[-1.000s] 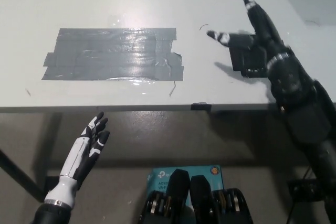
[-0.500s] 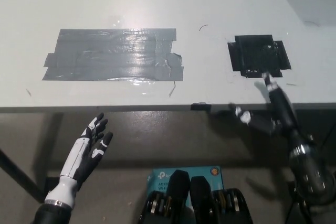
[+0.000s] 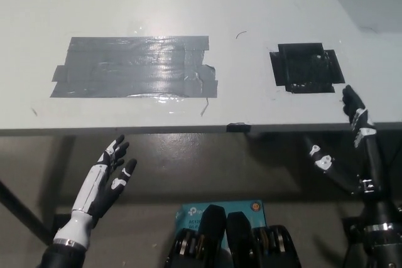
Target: A rubick's cube is kept in the black marked spot on the table and the robot uses its right arm to pick it up and hands it to a person
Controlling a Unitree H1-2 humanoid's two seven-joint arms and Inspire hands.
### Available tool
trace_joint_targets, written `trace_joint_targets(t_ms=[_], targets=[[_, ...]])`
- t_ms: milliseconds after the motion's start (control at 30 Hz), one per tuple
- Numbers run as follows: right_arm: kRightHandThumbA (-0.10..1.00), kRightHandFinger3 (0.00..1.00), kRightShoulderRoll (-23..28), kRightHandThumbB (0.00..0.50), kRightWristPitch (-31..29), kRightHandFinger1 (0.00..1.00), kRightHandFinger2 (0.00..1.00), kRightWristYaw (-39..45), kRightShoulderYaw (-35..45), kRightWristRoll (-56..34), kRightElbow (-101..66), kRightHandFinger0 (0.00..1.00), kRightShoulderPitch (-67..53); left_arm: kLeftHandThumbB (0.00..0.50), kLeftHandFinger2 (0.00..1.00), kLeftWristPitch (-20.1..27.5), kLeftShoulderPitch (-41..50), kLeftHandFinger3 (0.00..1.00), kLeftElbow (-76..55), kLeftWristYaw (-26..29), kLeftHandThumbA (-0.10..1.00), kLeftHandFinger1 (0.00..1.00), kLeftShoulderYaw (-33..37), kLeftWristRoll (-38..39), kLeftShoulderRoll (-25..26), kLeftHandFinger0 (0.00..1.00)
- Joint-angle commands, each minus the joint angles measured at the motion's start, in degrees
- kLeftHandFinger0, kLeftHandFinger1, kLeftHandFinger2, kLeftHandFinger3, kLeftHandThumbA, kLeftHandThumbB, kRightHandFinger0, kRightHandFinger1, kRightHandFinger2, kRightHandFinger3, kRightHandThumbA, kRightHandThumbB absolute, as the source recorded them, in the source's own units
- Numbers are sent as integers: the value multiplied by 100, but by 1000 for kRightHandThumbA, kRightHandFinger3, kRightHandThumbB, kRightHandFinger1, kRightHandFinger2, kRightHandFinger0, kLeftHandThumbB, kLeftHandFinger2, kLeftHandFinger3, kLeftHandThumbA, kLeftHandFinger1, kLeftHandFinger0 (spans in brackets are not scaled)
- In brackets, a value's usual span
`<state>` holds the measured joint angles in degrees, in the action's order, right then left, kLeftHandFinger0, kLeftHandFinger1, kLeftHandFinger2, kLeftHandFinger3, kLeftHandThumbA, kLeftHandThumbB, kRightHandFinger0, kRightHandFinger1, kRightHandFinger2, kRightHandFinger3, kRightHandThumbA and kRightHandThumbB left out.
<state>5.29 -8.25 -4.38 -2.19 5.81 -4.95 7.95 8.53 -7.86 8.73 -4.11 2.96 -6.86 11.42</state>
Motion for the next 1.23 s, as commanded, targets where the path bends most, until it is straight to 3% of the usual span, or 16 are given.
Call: trace_joint_targets(t_ms=[0,100,333,567,800,1200], targets=[[721,1000,-34,309,-649,1000,1000,83,146,-366,561,1000,174,181,1000,250,34,1000,-106,27,813,1000,-12,-59,50,1000],[725,1000,-3,343,-612,1000,1000,115,174,-358,795,1000,190,181,1000,198,37,1000,-158,37,811,1000,-13,-81,37,1000],[701,1000,43,334,-604,1000,1000,210,137,-294,977,1000,240,177,1000,229,66,1000,-144,37,808,1000,-32,-53,35,1000],[719,1000,50,356,-466,1000,1000,239,125,-248,973,1000,280,177,1000,205,52,1000,-163,46,799,1000,-35,-65,33,1000],[635,1000,101,311,-539,1000,1000,278,90,-183,1022,1000,333,182,1000,170,38,1000,-194,48,793,1000,-46,-64,34,1000],[647,1000,152,305,-510,1000,1000,369,67,-157,1048,980,345,171,1000,225,-1,1000,-181,61,784,1000,-39,-104,46,1000]])
